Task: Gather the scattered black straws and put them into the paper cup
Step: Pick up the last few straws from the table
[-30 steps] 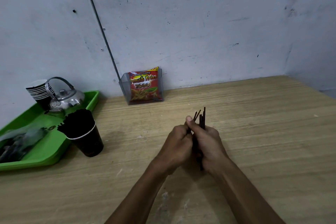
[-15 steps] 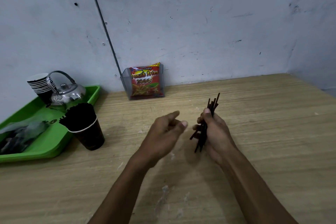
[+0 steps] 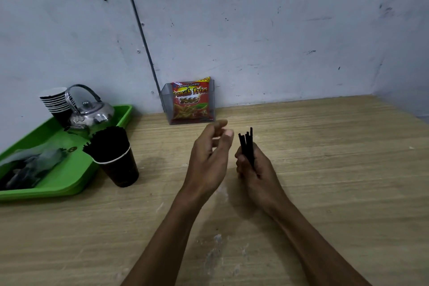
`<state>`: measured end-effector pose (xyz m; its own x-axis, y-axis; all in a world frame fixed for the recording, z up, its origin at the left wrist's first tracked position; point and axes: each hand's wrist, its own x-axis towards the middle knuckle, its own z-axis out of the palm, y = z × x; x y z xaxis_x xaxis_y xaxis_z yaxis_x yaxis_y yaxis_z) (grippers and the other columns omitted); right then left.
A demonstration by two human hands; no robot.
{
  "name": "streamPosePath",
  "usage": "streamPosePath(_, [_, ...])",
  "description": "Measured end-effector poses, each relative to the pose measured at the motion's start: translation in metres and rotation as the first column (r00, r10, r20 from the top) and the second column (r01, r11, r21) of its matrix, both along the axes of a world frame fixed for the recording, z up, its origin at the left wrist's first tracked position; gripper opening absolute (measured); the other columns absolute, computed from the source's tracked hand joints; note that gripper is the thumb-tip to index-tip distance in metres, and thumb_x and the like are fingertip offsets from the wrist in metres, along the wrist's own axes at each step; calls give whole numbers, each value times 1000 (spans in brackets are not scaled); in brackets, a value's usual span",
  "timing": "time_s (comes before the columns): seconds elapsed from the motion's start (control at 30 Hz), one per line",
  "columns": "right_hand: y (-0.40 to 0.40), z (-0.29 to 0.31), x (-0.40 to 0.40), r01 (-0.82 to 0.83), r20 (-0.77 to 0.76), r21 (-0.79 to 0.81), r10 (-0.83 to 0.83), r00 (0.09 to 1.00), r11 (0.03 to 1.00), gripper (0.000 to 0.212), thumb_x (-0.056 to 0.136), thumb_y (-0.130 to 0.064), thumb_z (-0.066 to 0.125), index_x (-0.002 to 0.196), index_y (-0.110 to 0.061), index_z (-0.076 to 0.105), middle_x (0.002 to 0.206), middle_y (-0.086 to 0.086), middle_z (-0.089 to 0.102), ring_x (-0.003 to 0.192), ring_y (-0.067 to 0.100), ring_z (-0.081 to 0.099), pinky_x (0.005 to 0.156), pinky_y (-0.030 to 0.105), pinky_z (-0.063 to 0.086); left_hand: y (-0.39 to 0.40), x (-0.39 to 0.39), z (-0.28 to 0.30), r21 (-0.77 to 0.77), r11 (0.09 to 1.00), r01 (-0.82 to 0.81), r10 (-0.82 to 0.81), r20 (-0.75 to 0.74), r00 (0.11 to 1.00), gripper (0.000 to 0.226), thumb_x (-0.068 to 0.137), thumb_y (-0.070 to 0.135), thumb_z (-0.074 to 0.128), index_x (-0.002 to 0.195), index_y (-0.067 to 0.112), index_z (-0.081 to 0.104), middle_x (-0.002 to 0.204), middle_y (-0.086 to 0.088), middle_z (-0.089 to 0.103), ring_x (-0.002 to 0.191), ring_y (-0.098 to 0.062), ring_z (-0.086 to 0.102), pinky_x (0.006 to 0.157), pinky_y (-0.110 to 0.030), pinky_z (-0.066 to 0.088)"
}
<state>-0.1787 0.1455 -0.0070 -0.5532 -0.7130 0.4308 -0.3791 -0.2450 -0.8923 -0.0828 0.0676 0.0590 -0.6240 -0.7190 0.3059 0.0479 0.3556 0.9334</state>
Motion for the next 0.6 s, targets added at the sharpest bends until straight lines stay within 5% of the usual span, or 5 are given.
streamPosePath(0.17, [-1,-2,0,-45,-31,-68,43,999,997,29,100,2,42,126,-8,51,103,17,62,89,33,61,73,39,54,6,-14,16,-234,951,201,-171,142,975,49,100,38,45,148,29,37,144,10,47,128,-2,46,99,-23,45])
streamPosePath(0.27, [1,-9,-3,-14,7,18,14,1000,1000,33,97,10,42,128,5,51,122,19,62,117,35,58,80,9,47,11,-20,12,-389,849,358,-205,382,901,45,101,37,44,143,19,46,143,3,51,128,-10,48,103,-30,43])
streamPosePath(0.33, [-1,-12,-5,-5,24,41,4,1000,999,30,96,11,41,123,7,54,122,12,64,119,34,57,81,8,46,12,-23,7,-434,839,328,-184,342,921,39,101,31,46,136,14,54,134,1,59,117,-7,54,95,-16,41])
streamPosePath(0.43, [-6,-13,1,-25,80,-95,33,996,995,27,100,-11,42,122,-19,53,116,-23,65,114,2,60,88,14,46,11,-26,2,-441,876,197,-112,210,971,31,100,20,50,127,12,62,123,1,67,108,0,57,87,-4,40])
streamPosePath(0.6, [-4,-7,0,-66,66,-151,77,995,986,37,96,-16,41,132,-19,48,121,-7,64,119,10,59,93,24,48,11,-28,-5,-429,896,113,-58,139,989,30,99,7,47,122,10,66,118,-1,71,110,-4,62,92,-7,44])
